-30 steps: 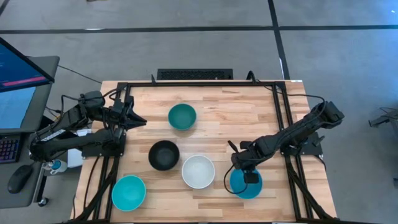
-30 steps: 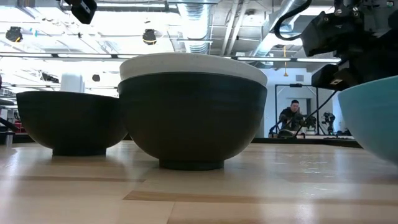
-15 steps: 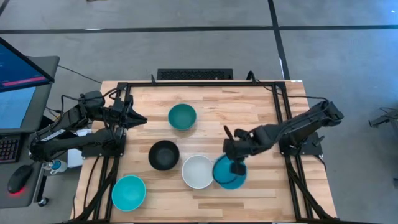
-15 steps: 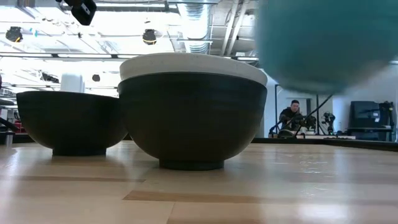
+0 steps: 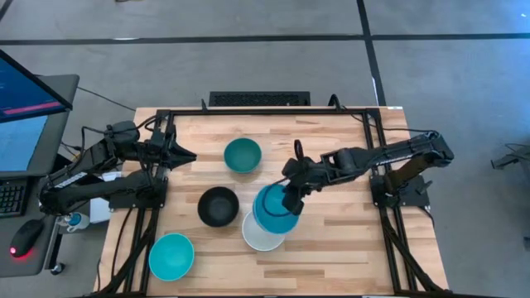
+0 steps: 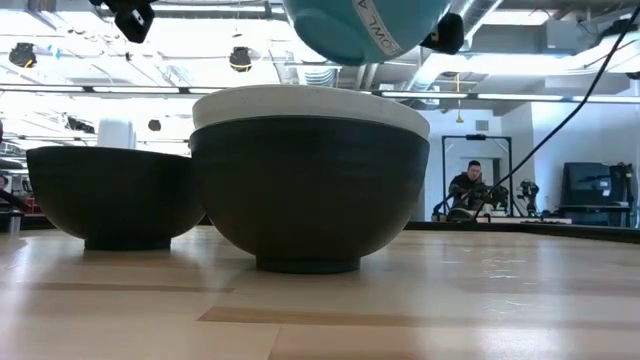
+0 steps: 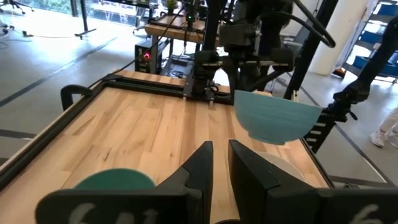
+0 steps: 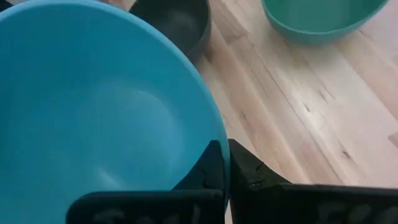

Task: Nest bowls inside each other
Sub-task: Stack the blue bowl on top of the white bowl

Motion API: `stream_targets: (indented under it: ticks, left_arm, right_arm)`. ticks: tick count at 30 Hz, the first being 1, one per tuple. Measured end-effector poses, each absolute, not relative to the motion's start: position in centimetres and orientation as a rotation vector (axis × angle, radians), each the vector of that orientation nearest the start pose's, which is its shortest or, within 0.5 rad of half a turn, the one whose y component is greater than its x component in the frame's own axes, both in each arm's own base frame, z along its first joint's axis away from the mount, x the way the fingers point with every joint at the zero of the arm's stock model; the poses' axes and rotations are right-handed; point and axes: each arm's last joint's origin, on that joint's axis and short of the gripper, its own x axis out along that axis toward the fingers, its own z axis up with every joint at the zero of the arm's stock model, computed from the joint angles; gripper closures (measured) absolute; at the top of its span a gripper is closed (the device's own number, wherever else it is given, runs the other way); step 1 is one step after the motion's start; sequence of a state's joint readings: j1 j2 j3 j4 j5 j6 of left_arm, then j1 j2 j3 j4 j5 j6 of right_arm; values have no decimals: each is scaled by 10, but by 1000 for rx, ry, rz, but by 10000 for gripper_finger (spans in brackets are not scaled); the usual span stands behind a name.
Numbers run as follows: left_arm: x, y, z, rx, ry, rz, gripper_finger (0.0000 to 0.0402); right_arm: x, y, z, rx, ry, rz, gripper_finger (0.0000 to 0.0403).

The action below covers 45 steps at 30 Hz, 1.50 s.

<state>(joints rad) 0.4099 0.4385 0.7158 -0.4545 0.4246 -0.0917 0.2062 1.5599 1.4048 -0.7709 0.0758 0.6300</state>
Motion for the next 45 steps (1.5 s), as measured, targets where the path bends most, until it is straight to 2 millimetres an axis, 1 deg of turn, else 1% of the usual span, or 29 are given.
stream_targets:
  ticks: [2, 4, 5, 7, 10, 12, 15, 16, 18, 20, 22, 24, 27, 30, 33, 36, 40, 43, 45]
  left_arm:
    - [90, 26, 324, -162, 163, -2, 361]
    - [90, 26, 324, -156, 162, -1, 361]
    - [90, 26, 324, -151, 163, 0, 361]
    - [90, 26, 324, -149, 163, -1, 361]
    - [90, 26, 324, -146, 162, -1, 361]
    - [90, 26, 324, -146, 162, -2, 361]
    - [90, 26, 324, -135, 162, -2, 361]
    - [90, 26, 324, -131, 162, -3, 361]
    - [90, 26, 324, -129, 162, -3, 361]
    - [90, 26, 324, -128, 162, -3, 361]
    - [90, 26, 324, -128, 162, -3, 361]
    - [90, 26, 324, -127, 162, -4, 361]
    - [90, 26, 324, -112, 164, -8, 361]
    - [90, 26, 323, -103, 165, -9, 361]
    - [90, 26, 323, -99, 164, -10, 361]
    - [90, 26, 323, -98, 165, -10, 361]
    - [90, 26, 323, -95, 164, -11, 361]
    - [90, 26, 323, -94, 165, -10, 361]
    - [90, 26, 323, -94, 164, -10, 361]
  right_arm:
    - [328, 67, 305, 468, 923, -157, 392]
    - [331, 69, 293, 484, 992, -159, 392]
    - [336, 71, 288, 500, 996, -149, 392]
    - [340, 75, 283, 509, 1019, -140, 392]
    - [354, 82, 282, 496, 1005, -116, 392]
    - [361, 85, 285, 479, 1013, -105, 392]
    - [376, 88, 288, 467, 1003, -87, 392]
    - [378, 88, 285, 451, 1039, -97, 392]
    - [388, 91, 279, 439, 1065, -104, 392]
    - [389, 91, 271, 410, 1148, -127, 392]
    - [396, 93, 267, 406, 1175, -125, 392]
    - [395, 95, 264, 383, 1232, -134, 392]
    - [400, 99, 266, 384, 1200, -115, 392]
    - [400, 99, 271, 391, 1190, -119, 392]
    - [396, 99, 269, 394, 1234, -145, 392]
    - [396, 101, 269, 390, 1229, -142, 392]
    - [398, 102, 261, 382, 1256, -149, 392]
    - [398, 102, 262, 375, 1247, -139, 392]
    - [401, 102, 256, 369, 1259, -146, 392]
